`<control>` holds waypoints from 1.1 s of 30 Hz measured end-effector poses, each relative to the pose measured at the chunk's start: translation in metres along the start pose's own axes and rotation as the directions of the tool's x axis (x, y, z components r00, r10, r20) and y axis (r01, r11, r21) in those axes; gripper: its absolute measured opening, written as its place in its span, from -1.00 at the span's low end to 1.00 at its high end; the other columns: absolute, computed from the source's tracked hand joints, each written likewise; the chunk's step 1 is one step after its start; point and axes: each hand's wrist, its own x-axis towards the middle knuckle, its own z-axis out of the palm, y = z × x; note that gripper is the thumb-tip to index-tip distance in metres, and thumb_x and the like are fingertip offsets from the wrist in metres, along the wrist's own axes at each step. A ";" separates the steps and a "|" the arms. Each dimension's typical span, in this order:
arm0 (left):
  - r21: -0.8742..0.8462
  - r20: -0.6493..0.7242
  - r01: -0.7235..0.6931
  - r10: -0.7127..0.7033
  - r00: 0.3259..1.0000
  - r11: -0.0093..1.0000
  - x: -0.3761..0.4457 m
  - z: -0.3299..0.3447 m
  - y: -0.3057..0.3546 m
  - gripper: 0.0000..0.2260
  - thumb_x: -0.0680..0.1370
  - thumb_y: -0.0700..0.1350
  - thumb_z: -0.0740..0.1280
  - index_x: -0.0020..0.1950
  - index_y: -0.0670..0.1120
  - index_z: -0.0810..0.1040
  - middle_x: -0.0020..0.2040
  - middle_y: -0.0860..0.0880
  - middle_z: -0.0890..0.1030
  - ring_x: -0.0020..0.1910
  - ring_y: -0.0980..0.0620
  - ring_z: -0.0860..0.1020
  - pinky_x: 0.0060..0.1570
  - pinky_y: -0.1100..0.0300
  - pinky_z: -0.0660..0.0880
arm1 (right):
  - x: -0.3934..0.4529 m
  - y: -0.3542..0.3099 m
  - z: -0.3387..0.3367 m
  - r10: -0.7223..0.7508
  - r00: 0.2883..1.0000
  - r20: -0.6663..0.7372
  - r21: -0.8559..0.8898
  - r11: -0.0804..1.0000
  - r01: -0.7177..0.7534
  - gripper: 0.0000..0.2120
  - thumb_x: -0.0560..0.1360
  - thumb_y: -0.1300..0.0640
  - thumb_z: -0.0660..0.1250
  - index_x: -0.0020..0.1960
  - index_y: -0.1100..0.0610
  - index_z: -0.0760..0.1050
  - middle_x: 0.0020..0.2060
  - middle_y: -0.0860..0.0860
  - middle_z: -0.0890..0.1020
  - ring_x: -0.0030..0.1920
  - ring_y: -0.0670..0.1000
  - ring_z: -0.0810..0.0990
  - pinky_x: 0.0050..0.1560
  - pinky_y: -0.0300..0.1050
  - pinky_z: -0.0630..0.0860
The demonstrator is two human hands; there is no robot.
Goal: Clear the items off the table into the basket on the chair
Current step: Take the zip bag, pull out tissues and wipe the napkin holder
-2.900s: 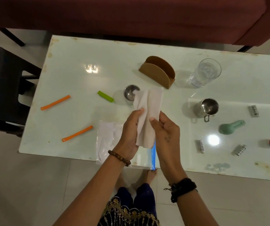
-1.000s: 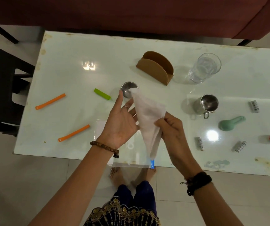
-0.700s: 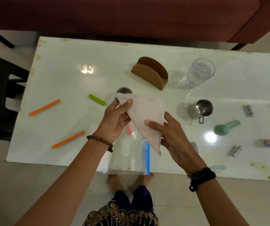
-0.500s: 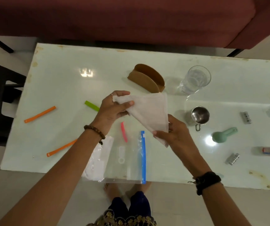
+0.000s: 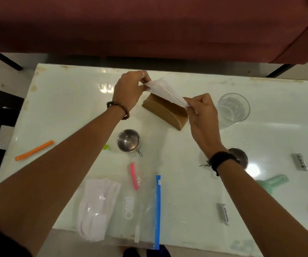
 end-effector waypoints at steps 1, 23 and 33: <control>0.044 0.003 0.023 -0.023 1.000 0.999 0.003 0.007 -0.003 -0.85 0.50 -0.18 0.33 0.05 -0.18 0.58 0.06 -0.18 0.63 0.05 -0.11 0.54 0.11 0.14 0.43 | 0.004 0.006 0.005 -0.003 1.000 -0.007 -0.071 0.997 0.003 -0.76 0.57 0.23 0.21 0.20 0.23 0.51 -0.07 0.00 0.48 -0.10 -0.16 0.44 -0.25 -0.46 0.34; -0.808 -0.042 0.416 -0.744 0.667 0.418 -0.045 0.079 0.048 -0.55 0.53 -0.38 0.16 0.40 -0.17 0.21 0.38 -0.15 0.29 0.31 -0.02 0.35 0.09 0.47 0.29 | 0.013 0.048 0.023 0.032 0.999 0.018 0.087 0.996 -0.033 -0.58 0.49 0.34 0.14 0.34 0.19 0.36 0.28 0.10 0.45 0.25 0.01 0.42 0.12 -0.51 0.31; -0.880 0.260 0.415 -0.497 0.828 0.231 -0.083 0.117 0.056 -0.59 0.64 -0.05 0.02 0.50 -0.01 0.08 0.49 0.01 0.23 0.39 0.11 0.27 0.26 0.37 0.29 | -0.005 0.046 0.035 0.227 0.931 0.286 0.433 0.836 -0.337 -0.61 0.64 0.19 -0.02 0.46 0.16 0.25 0.41 0.08 0.40 0.40 0.03 0.36 0.43 0.04 0.28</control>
